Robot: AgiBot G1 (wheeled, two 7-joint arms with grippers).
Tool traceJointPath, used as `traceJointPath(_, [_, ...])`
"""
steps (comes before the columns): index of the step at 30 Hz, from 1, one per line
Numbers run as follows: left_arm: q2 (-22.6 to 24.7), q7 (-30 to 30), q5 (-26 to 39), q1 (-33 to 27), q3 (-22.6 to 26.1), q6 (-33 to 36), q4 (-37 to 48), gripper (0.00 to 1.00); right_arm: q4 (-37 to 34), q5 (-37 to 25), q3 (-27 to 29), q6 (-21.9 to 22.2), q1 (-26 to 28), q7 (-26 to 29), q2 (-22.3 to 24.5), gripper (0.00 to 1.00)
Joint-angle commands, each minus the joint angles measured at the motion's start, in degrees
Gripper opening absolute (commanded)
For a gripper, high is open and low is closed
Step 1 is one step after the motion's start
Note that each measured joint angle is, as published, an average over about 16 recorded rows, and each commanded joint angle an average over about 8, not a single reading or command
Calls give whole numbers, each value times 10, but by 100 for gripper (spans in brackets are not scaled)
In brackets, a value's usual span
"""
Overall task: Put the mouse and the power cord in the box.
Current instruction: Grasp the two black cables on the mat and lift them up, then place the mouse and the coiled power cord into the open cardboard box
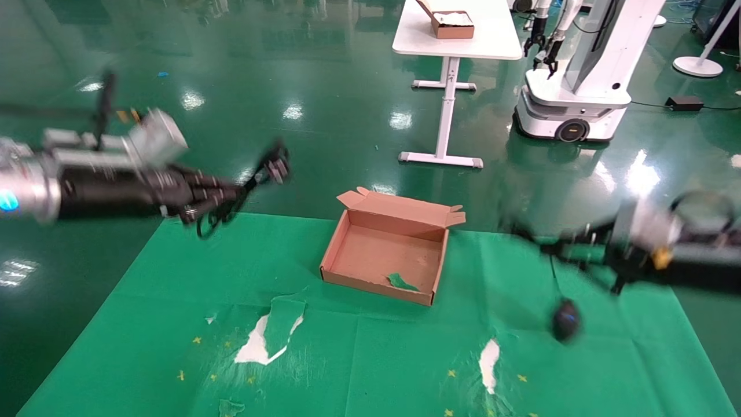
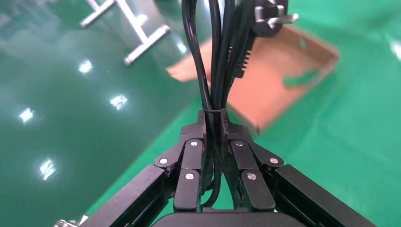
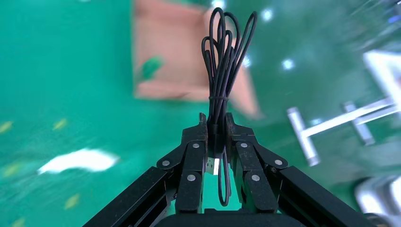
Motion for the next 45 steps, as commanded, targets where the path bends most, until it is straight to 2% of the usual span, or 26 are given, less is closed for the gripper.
traceJointPath(1, [0, -37, -15, -29, -10, 5, 9, 0, 6, 13, 9, -8, 22, 9, 16, 0])
traceJointPath(4, [23, -61, -31, -45, -21, -25, 6, 0, 16, 20, 14, 8, 35, 26, -21, 0])
traceJointPath(8, [60, -71, -43, -49, -29, -80, -5, 0, 16, 31, 21, 51, 27, 31, -97, 0])
traceJointPath(11, [81, -71, -49, -44, -33, -118, -13, 0, 5, 35, 23, 115, 11, 25, -156, 0])
traceJointPath(14, [90, -70, -54, -36, -36, -140, -16, 0, -12, 36, 25, 205, -10, 17, -206, 0])
traceJointPath(18, [85, -63, -53, -25, -35, -139, -20, 0, -25, 41, 28, 312, -47, 15, -247, 0])
traceJointPath(20, [77, -55, -49, -21, -32, -128, -23, 0, -21, 43, 29, 337, -68, 17, -256, 0])
traceJointPath(22, [68, -46, -44, -17, -29, -115, -26, 0, -11, 43, 28, 343, -87, 20, -259, 2])
traceJointPath(23, [63, -41, -42, -16, -27, -108, -27, 0, -5, 42, 26, 341, -96, 21, -259, 7])
traceJointPath(29, [43, -20, -33, -11, -21, -78, -33, 0, 23, 30, 9, 324, -120, 35, -259, 82])
traceJointPath(31, [42, -14, -31, -10, -20, -73, -36, 0, 27, 29, 5, 324, -120, 41, -258, 100])
traceJointPath(38, [55, 21, -16, -6, -9, -75, -53, 0, 35, 36, 1, 335, -117, 49, -255, 100])
traceJointPath(45, [110, 57, -3, 3, -1, -113, -69, 0, 21, 44, 4, 356, -95, 22, -235, 100])
